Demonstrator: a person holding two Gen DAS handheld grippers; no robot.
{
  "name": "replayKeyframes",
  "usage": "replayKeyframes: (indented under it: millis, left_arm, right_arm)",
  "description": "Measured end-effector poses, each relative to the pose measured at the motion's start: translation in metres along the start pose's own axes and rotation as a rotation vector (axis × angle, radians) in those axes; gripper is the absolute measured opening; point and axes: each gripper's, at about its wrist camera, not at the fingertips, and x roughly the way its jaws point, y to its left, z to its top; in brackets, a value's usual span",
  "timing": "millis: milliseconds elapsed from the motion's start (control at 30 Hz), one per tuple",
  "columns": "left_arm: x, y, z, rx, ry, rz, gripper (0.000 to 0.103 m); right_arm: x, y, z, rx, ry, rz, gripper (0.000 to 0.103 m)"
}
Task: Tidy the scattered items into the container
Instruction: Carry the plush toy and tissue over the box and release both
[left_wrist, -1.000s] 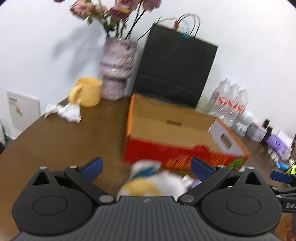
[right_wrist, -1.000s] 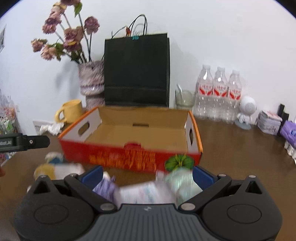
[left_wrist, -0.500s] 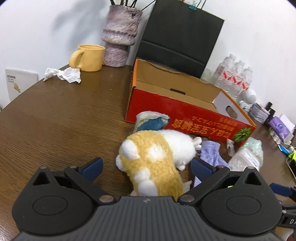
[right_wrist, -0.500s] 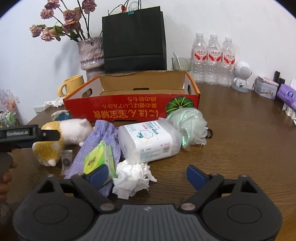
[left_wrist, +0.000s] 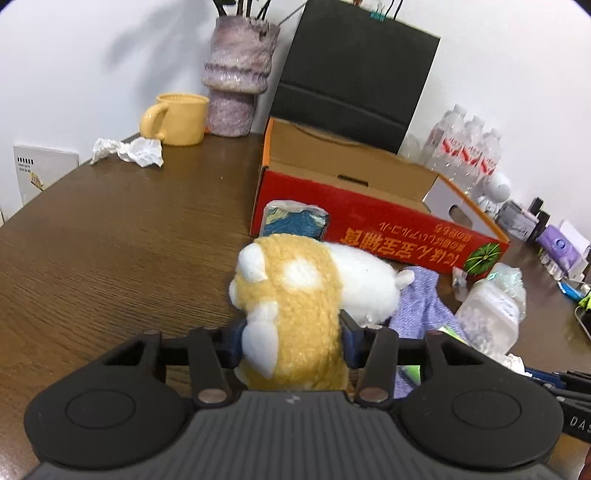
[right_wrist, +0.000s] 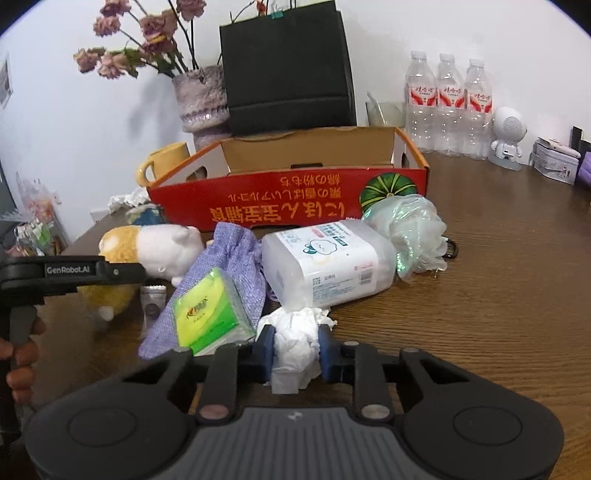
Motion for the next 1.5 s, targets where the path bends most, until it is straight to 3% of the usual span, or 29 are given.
replayKeyframes:
  millis: [300, 567, 767, 967, 1333, 1500]
  left_arm:
    - [-0.034, -0.005, 0.010, 0.002, -0.081, -0.061, 0.049]
    - [-0.042, -0.027, 0.051, 0.036, -0.182, -0.117, 0.049]
    - [-0.011, -0.042, 0.083, 0.030, -0.215, -0.136, 0.049]
    - [0.035, -0.046, 0.107, -0.004, -0.205, -0.138, 0.049]
    - [0.107, -0.043, 0.125, -0.016, -0.123, -0.077, 0.049]
    - [0.120, -0.044, 0.121, -0.005, -0.091, -0.065, 0.049]
  right_arm:
    - [-0.036, -0.001, 0.014, 0.003, -0.106, 0.021, 0.021]
    - [-0.035, 0.002, 0.065, -0.031, -0.206, 0.017, 0.021]
    - [-0.006, -0.004, 0.116, -0.024, -0.268, 0.006, 0.021]
    - [0.039, -0.010, 0.150, -0.006, -0.276, 0.006, 0.021]
    - [0.106, -0.029, 0.176, -0.008, -0.210, -0.013, 0.021]
    - [0.121, -0.032, 0.173, -0.014, -0.168, -0.031, 0.021]
